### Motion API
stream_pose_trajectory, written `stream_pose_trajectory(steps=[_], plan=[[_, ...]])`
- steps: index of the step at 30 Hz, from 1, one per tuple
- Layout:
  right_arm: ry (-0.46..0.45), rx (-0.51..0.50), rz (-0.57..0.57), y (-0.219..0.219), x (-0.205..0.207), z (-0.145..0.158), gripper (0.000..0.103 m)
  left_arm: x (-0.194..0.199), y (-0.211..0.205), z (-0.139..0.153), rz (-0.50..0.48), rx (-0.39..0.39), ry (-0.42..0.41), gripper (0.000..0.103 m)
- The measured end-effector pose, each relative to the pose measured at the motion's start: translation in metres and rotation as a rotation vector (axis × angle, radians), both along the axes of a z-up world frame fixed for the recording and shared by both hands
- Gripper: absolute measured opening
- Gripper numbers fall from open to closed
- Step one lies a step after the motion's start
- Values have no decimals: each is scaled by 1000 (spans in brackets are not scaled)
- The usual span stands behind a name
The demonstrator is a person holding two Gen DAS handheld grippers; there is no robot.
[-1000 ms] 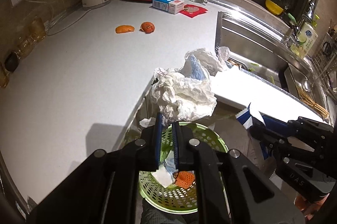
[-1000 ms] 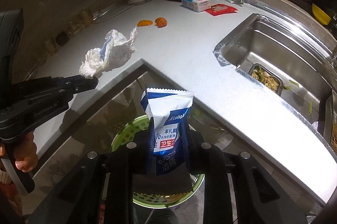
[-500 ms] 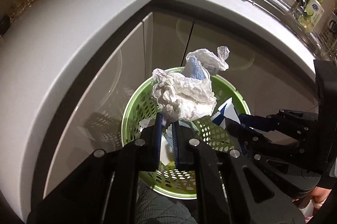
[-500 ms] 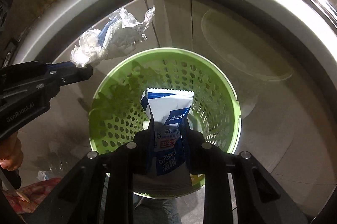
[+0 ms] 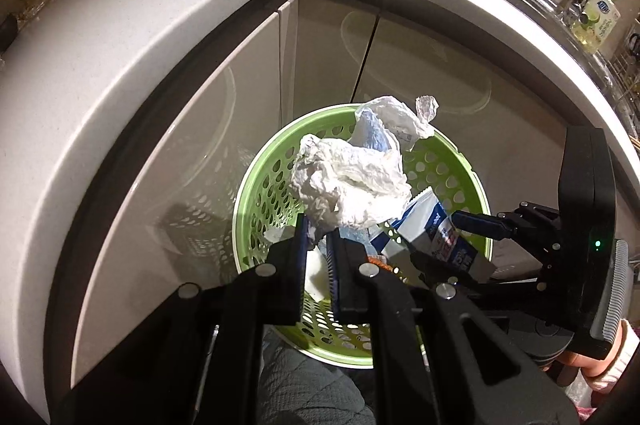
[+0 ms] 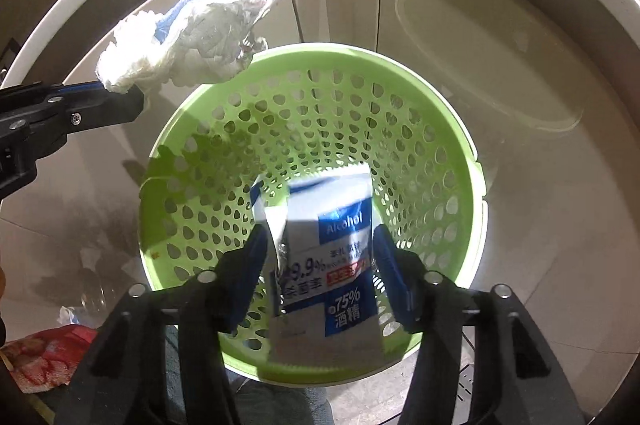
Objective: Collect trash
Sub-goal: 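Carry tissue and wipes pack over the green basket and release both, then move both tools back over the counter toward the orange peels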
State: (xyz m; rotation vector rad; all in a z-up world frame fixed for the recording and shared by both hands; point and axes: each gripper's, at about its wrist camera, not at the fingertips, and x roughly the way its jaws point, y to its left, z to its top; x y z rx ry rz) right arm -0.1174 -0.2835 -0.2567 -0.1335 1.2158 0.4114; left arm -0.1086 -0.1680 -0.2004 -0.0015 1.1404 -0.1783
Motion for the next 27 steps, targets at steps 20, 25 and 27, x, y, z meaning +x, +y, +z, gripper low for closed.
stream_pose_trajectory(steps=[20,25,27], plan=[[-90,7,-84,-34,-24,58,79,8,-24,-37,-85,21,102,27],[-92,10,-121,-46,-26,63,82,2,-33,-35,-100,33,90,72],[-95,14,-132,-50,-25,65,82,2,-37,-31,-114,34,91,78]])
